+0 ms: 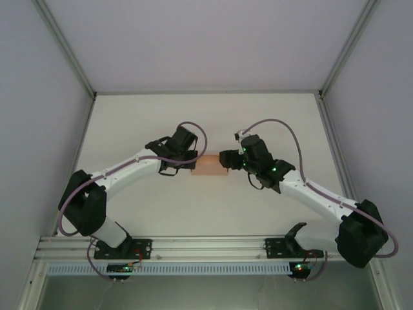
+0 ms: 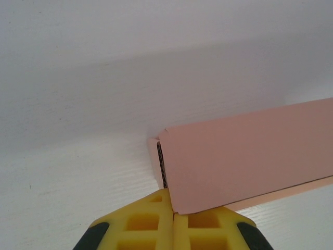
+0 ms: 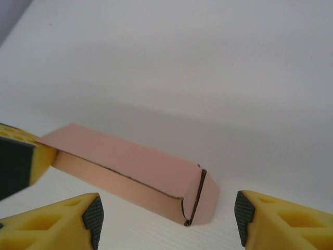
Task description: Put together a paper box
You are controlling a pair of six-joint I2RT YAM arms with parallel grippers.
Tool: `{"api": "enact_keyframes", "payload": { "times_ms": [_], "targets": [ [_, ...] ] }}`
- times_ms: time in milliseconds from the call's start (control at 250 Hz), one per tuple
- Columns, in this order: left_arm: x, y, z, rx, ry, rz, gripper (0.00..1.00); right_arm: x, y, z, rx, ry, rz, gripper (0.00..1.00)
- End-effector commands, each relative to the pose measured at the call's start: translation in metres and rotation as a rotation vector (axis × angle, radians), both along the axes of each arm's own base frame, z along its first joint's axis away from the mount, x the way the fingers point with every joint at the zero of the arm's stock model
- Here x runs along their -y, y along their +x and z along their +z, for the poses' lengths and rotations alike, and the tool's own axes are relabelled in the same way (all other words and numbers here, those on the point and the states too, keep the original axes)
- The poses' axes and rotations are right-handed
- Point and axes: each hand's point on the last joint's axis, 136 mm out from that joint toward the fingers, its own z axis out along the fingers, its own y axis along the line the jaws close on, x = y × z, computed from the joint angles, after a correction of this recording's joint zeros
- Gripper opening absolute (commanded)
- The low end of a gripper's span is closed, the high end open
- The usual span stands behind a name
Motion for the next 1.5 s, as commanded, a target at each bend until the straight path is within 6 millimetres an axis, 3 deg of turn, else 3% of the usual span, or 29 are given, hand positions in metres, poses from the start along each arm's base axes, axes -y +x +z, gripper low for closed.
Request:
{"api": "enact_keyframes", "payload": {
  "times_ms": [0, 208, 384, 480, 576, 687, 847, 931, 1215, 1495],
  "targets": [
    [-0.011, -0.029, -0.040, -0.153, 0.078, -0.020, 0.00, -0.003, 0.005, -0.005, -0.036, 0.041, 0.012, 0.69],
    [-0.010, -0.028, -0.036, -0.140, 0.072, -0.033, 0.00, 0.000, 0.019, -0.032, -0.147, 0.025, -0.043, 0.59],
    [-0.005, -0.027, -0.028, -0.124, 0.040, -0.077, 0.00, 0.005, 0.009, -0.073, -0.258, -0.009, -0.068, 0.46],
    [-0.002, -0.025, -0.016, -0.106, 0.007, -0.108, 0.05, 0.007, 0.004, -0.090, -0.303, 0.004, -0.087, 0.42],
    [-0.001, -0.022, 0.002, -0.073, -0.034, -0.151, 0.24, 0.008, 0.000, -0.102, -0.332, 0.006, -0.092, 0.41],
    [0.001, -0.023, 0.024, -0.040, -0.081, -0.205, 0.39, 0.009, -0.001, -0.110, -0.348, 0.003, -0.098, 0.36],
    [0.003, -0.026, 0.040, -0.034, -0.162, -0.230, 0.79, 0.012, -0.005, -0.116, -0.366, -0.006, -0.098, 0.34],
    [-0.001, -0.010, 0.043, -0.030, -0.211, -0.165, 1.00, 0.013, -0.006, -0.118, -0.374, -0.008, -0.102, 0.34],
    [-0.001, 0.016, 0.007, -0.157, -0.363, -0.089, 1.00, 0.016, -0.007, -0.121, -0.385, -0.017, -0.116, 0.31],
    [-0.016, 0.006, -0.051, -0.290, -0.449, -0.020, 0.46, 0.026, -0.011, -0.135, -0.429, -0.023, -0.151, 0.28]
  ]
}}
